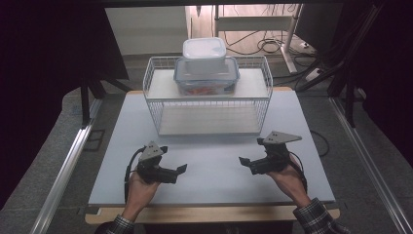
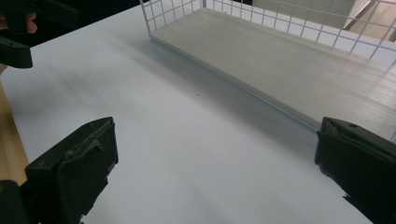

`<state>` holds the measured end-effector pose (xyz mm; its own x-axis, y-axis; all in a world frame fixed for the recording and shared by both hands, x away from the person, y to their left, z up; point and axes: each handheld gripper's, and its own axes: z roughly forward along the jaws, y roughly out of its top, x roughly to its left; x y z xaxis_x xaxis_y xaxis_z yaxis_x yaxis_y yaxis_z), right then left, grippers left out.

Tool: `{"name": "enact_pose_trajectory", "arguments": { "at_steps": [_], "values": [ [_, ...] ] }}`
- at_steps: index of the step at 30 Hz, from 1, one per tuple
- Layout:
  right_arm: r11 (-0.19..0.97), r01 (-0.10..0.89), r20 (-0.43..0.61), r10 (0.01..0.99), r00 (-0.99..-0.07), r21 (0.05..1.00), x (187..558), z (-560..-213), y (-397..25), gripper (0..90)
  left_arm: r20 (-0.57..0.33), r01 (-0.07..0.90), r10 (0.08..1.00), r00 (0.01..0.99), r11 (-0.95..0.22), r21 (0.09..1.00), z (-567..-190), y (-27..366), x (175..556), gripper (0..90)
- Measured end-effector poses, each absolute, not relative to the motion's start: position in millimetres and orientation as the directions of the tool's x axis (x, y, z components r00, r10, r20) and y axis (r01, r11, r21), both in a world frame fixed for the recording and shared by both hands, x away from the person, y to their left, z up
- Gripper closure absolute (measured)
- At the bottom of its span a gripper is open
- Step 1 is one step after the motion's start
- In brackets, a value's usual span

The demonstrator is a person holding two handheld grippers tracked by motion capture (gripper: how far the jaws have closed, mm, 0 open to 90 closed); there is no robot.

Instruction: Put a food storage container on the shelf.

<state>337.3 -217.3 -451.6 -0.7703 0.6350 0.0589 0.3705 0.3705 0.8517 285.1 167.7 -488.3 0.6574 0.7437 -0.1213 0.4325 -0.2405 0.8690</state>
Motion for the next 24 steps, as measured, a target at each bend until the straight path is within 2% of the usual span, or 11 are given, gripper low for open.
{"name": "enact_pose_trajectory", "arguments": {
  "at_steps": [24],
  "values": [
    [0.387, 0.411, 0.061, 0.662, -0.747, 0.825, 319, -483, -237, 0.0, -0.065, 0.454, 0.775, 0.629, -0.299, 0.839, -511, 177, 264, 0.2]
  ]
}}
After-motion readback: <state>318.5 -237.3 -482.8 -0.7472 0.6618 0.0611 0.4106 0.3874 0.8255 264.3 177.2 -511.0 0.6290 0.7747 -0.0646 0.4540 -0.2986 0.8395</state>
